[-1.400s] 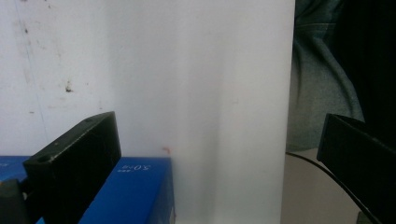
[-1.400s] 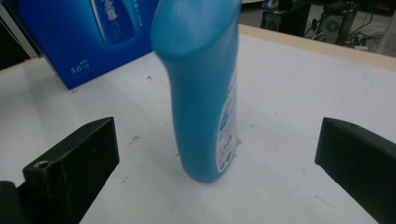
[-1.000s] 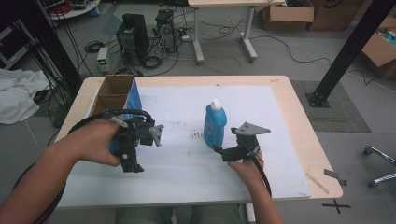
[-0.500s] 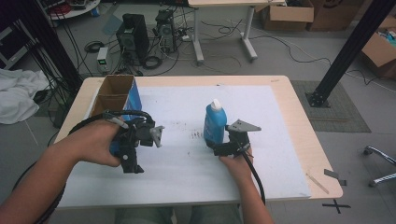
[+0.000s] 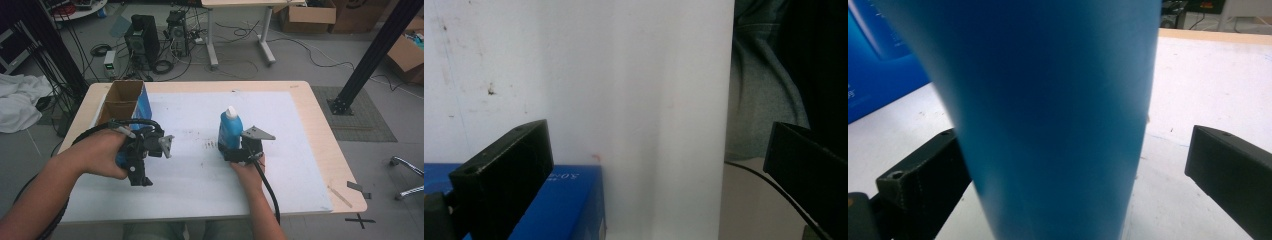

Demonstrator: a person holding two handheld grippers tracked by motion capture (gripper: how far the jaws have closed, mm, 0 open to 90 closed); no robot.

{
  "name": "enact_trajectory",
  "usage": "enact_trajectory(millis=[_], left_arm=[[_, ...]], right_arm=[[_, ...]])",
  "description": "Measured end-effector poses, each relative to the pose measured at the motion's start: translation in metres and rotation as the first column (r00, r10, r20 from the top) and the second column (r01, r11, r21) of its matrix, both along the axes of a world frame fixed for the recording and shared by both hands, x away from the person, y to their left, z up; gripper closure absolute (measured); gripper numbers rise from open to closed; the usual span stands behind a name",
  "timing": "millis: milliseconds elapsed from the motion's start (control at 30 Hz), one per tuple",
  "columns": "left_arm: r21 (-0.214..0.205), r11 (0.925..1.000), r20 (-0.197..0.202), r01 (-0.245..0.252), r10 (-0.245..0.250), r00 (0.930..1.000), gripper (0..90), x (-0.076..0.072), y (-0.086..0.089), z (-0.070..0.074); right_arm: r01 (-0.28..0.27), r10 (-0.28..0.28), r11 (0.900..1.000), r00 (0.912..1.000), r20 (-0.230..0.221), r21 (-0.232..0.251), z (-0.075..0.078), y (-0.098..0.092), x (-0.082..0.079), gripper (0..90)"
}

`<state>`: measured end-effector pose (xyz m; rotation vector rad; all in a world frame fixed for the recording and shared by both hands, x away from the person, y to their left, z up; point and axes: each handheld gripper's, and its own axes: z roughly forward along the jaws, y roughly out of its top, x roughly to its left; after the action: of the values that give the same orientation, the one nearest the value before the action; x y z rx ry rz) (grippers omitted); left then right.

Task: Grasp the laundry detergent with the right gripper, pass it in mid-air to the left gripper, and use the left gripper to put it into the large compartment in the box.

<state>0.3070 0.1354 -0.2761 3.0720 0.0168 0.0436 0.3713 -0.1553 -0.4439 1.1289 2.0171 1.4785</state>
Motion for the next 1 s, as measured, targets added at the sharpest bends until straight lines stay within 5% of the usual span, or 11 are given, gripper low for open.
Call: enact_trajectory(millis=[567,1000], left_arm=[[-0.008,1.0,-0.001,0.003,-0.003,1.0,0.1,0.002,0.003,-0.004],[0.002,1.0,-0.015,-0.002,0.002,0.9999,0.1,0.002,0.0,-0.009]], right_arm=[[0.105,-0.102,0.9931,0.9934,0.052,-0.052,0.003,0.014,-0.004,13.6],[0.13,-0.125,0.9894,0.9892,0.077,-0.064,0.003,0.017,-0.008,21.2]])
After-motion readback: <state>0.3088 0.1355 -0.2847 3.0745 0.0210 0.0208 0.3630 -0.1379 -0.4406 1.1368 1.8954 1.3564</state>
